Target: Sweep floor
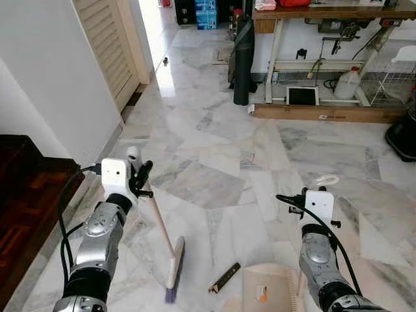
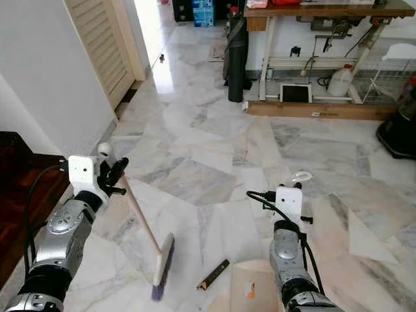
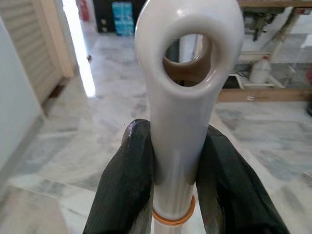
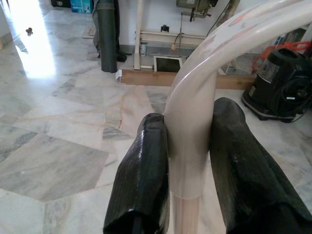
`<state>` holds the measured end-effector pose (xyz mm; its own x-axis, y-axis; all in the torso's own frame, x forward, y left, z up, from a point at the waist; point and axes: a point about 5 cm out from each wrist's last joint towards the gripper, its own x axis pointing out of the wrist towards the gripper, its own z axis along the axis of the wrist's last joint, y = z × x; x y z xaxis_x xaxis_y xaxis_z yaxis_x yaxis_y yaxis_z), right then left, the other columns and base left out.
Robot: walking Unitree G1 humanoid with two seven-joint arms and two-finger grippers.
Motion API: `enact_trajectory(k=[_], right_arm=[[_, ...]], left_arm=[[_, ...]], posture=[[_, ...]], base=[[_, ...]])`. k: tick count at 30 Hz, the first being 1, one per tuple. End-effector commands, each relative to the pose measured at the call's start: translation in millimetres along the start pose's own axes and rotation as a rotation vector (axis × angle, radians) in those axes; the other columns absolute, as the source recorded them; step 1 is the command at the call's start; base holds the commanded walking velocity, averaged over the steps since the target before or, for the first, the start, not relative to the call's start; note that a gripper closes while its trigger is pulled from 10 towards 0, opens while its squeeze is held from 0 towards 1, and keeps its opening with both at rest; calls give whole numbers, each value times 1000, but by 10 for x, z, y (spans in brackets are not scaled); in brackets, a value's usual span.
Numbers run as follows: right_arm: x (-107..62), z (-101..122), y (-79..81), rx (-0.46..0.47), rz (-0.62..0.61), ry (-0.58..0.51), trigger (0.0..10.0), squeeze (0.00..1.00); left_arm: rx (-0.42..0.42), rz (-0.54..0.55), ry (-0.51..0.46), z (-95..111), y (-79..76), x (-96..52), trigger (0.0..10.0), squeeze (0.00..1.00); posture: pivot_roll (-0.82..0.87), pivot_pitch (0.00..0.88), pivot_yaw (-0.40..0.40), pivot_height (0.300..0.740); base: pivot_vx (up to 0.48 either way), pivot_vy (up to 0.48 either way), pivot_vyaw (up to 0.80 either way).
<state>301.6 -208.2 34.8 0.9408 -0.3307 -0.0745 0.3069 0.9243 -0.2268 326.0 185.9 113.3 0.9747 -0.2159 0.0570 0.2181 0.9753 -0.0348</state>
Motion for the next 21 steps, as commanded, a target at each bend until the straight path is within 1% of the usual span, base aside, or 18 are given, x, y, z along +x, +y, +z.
enact_trajectory(k=[1,4,6,11,16,19,21], right_arm=[[-32,-39,36,2,14,17,10000,0],[-27,-37,32,3,15,18,10000,0],[-13,-19,23,6,13,11,10000,0],[3,1,20,11,16,7,10000,0],[0,3,10,15,20,-1,10000,0],[-3,2,12,16,22,-2,10000,0],[-3,6,18,18,24,-4,10000,0]], left_arm=[[-3,-19,-25,85,1,13,10000,0],[-21,-43,-2,59,-12,24,10000,0],[-56,-64,11,55,-10,32,10000,0],[-43,-76,23,54,-7,30,10000,0],[-52,-70,28,29,-3,-15,10000,0],[-43,-54,31,10,1,-17,10000,0],[-8,13,30,-35,16,17,10000,0]], posture=[[159,32,90,740],[159,30,89,740],[155,22,89,740],[151,28,86,740],[151,30,84,740],[145,35,86,740],[136,35,87,740]], base=[[0,0,0],[0,0,0],[0,0,0],[0,0,0],[0,0,0],[0,0,0],[0,0,0]])
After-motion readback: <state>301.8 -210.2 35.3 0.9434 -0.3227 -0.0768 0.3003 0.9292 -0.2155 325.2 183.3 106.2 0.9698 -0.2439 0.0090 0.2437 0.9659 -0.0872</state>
